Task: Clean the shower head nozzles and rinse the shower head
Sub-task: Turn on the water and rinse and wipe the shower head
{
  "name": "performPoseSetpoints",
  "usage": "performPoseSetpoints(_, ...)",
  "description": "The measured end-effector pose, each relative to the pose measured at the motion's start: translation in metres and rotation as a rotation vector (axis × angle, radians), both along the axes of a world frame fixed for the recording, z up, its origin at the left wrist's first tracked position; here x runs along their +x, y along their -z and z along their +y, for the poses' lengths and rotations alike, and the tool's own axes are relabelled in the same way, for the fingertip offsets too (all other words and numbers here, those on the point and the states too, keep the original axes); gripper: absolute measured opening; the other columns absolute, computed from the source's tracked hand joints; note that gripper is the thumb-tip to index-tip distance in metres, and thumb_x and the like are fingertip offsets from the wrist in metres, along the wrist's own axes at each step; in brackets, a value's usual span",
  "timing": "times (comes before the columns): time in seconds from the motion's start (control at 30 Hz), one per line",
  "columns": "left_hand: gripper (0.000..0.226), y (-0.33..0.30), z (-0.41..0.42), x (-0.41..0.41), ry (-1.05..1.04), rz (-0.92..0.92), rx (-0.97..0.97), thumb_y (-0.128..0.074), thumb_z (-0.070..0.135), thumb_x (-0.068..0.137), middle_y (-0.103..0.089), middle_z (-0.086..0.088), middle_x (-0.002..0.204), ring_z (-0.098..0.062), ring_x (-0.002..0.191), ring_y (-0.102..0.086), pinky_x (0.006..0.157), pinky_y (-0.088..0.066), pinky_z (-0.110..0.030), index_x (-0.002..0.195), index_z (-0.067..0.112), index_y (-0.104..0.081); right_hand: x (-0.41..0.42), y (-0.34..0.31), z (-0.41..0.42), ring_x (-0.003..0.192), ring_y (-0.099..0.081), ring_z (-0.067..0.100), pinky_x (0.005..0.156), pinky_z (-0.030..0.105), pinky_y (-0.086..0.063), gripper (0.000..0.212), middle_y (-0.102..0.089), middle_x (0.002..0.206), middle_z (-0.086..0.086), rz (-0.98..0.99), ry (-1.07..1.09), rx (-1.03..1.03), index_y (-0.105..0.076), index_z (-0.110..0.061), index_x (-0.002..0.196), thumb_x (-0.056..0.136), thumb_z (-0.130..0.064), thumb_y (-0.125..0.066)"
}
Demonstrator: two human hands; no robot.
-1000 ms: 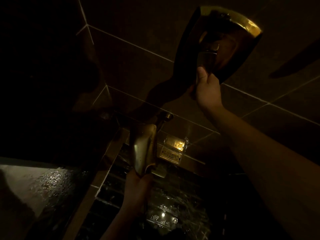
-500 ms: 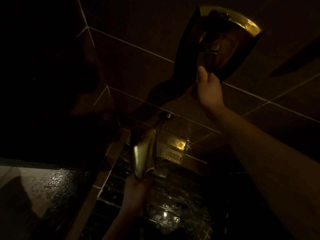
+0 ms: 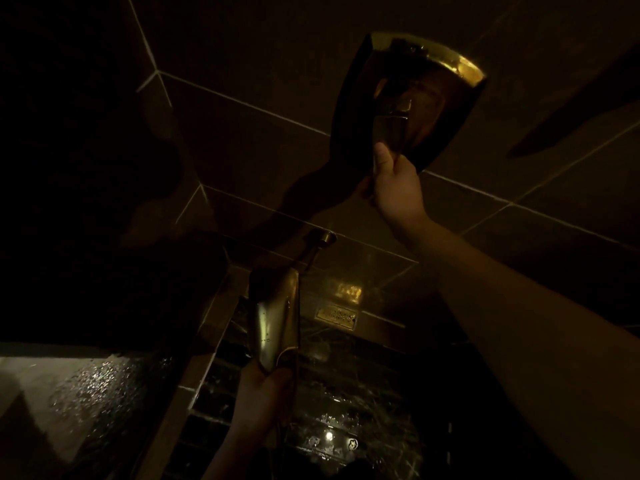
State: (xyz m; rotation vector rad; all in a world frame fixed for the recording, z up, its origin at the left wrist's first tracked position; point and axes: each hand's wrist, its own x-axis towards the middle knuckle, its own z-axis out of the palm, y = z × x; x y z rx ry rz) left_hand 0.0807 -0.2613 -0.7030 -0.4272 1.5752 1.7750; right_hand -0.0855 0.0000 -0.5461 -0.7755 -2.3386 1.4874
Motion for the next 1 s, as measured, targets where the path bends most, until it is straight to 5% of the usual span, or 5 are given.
performPoseSetpoints(0.23,0.053,-0.007,0.000,-0.004,0.050,-0.007,-0.061,-0.053,-0.008,0.088,-0.050,0.005,0.042,-0.008,0.032,-0.045,0.033,-0.034,-0.023,0.050,0.027,-0.066,0.001,0.001,-0.002,0.060,-0.062,0.011,0.051,0.023,-0.048,0.045,-0.063,0.076,0.005,-0.004,0.009,-0.009,-0.057,-0.006,0.110,0.103,-0.045,-0.035)
performPoseSetpoints(0.47,0.013,-0.024,0.003,-0.001,0.030,0.022,-0.095,-0.057,-0.004,0.090,-0.059,0.003,0.049,-0.010,0.040,-0.053,0.038,-0.042,-0.023,0.083,0.006,-0.063,0.000,0.004,-0.004,0.064,-0.064,0.011,0.053,0.027,-0.050,0.040,-0.064,0.079,0.002,-0.004,0.038,0.011,-0.056,-0.014,0.107,0.102,-0.048,-0.036)
performPoseSetpoints(0.67,0.005,-0.030,0.004,-0.001,0.036,0.010,-0.090,-0.059,0.004,0.092,-0.059,0.003,0.051,-0.009,0.041,-0.053,0.039,-0.041,-0.023,0.091,0.005,-0.064,0.000,0.007,-0.006,0.053,-0.061,-0.001,0.045,0.020,-0.049,0.024,-0.063,0.079,-0.002,0.020,0.076,0.021,-0.050,-0.030,0.092,0.100,-0.049,-0.038)
performPoseSetpoints(1.0,0.013,-0.027,-0.001,0.001,0.020,-0.048,-0.100,-0.057,-0.005,0.091,-0.063,0.002,0.051,-0.010,0.042,-0.059,0.039,-0.043,-0.022,0.100,0.002,-0.063,0.001,0.010,-0.005,0.064,-0.061,0.010,0.049,0.025,-0.048,0.030,-0.063,0.084,0.001,0.024,0.075,0.015,-0.052,-0.023,0.103,0.100,-0.049,-0.038)
